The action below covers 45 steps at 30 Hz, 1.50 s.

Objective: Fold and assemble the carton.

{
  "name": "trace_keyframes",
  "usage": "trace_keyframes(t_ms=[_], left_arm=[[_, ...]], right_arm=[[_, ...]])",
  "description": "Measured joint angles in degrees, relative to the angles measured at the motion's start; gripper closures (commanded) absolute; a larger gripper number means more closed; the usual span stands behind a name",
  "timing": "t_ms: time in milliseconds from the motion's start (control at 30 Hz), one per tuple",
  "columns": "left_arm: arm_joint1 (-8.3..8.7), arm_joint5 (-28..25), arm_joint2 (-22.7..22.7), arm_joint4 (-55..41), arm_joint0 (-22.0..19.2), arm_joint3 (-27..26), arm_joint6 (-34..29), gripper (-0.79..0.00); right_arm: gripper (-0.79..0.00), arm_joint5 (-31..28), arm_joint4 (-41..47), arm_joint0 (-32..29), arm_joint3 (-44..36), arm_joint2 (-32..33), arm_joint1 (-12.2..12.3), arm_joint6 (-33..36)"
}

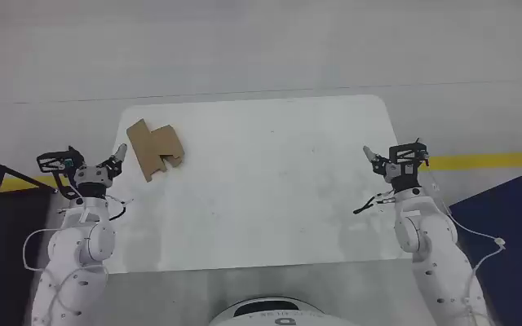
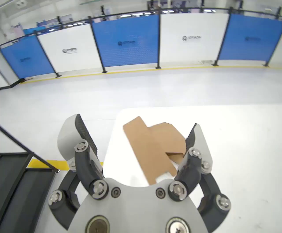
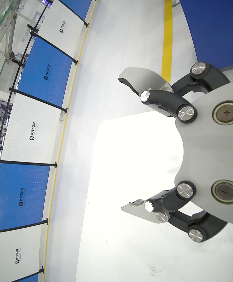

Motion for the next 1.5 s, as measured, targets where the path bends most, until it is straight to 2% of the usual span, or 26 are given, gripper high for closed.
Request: trace_keyframes(t_ms=[233,400,500,667,900,1133,1200,1300,1500], left_arm=[[0.23,-1.88,-10.63,-7.71,1.4,4.83,-0.85,-0.785],[0.52,-7.23,-13.36,-11.04,0.85,7.74,-4.25,-0.785],[0.65,-10.79,-13.51,-12.66,0.33,8.2,-6.39,-0.785],[0.89,-14.43,-10.13,-7.49,-1.7,7.37,-7.12,-0.785],[0.51,-13.35,-2.58,4.53,-3.5,8.44,0.62,-0.785],[0.27,-12.14,2.56,15.58,-2.38,9.09,8.12,-0.785],[0.13,-10.8,3.67,18.08,-2.16,9.32,9.96,-0.785],[-0.17,-7.68,3.88,16.55,-2.52,9.6,9.89,-0.785],[-0.16,-7.96,3.84,16.32,-2.52,9.59,9.83,-0.785]], right_arm=[[-0.785,0.0,0.0,0.0,0.0,0.0,0.0,0.0],[-0.785,0.0,0.0,0.0,0.0,0.0,0.0,0.0],[-0.785,0.0,0.0,0.0,0.0,0.0,0.0,0.0],[-0.785,0.0,0.0,0.0,0.0,0.0,0.0,0.0],[-0.785,0.0,0.0,0.0,0.0,0.0,0.0,0.0],[-0.785,0.0,0.0,0.0,0.0,0.0,0.0,0.0],[-0.785,0.0,0.0,0.0,0.0,0.0,0.0,0.0],[-0.785,0.0,0.0,0.0,0.0,0.0,0.0,0.0],[-0.785,0.0,0.0,0.0,0.0,0.0,0.0,0.0]])
